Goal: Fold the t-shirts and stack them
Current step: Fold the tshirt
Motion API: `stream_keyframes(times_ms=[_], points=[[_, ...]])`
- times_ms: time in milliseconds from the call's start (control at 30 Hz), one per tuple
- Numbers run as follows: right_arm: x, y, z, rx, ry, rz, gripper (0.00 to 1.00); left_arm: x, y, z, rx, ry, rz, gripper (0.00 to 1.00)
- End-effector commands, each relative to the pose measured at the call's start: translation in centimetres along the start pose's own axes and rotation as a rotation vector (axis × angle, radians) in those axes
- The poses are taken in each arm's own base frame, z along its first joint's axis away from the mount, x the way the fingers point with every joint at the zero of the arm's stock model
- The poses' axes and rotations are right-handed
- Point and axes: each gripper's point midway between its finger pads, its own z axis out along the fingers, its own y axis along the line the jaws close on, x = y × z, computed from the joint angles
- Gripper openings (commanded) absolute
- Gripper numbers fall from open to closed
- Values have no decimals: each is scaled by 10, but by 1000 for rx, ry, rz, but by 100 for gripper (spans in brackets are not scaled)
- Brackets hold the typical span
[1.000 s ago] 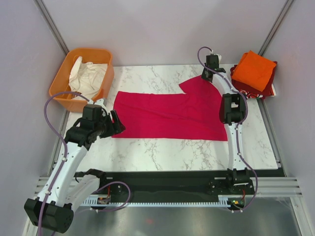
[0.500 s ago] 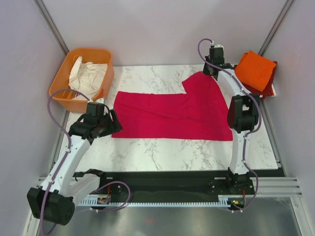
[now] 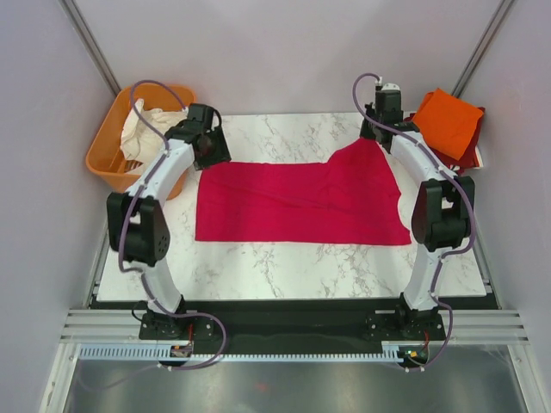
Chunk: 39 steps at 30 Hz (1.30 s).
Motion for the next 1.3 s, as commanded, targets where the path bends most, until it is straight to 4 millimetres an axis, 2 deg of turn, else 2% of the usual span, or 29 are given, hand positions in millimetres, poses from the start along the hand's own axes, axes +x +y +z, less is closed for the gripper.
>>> stream_keyframes(times_ms=[0,67,100,200,333,367,400,533,567,700,933,1267], points=[[-17,6,-26,-42,-59,25,0,-27,5,43,-85,-20,64,67],[-19,3,-32,-31,-71,18,0,-29,8,63,-124,-6,78,67],[-13,-2,-32,-17,-62,9,0,-32,7,79,-138,1,83,67],[-11,-17,-35,21,-63,18,0,-39,8,105,-160,7,111,67],[-16,-43,-36,75,-70,57,0,-52,5,115,-157,-15,120,67],[-19,-54,-36,91,-75,74,0,-59,4,114,-154,-29,118,67],[-21,-56,-35,80,-75,85,0,-61,5,115,-159,-34,120,67],[-17,-59,-26,70,-59,101,0,-66,9,119,-184,-47,132,67],[-15,-76,-22,100,-53,119,0,-65,11,122,-193,-44,137,67],[-8,-94,-15,126,-35,151,0,-63,25,128,-260,-46,152,67],[-6,-91,-12,83,-25,175,0,-52,33,153,-282,-10,170,67],[-5,-89,-15,70,-22,179,0,-58,52,172,-349,-18,155,66]])
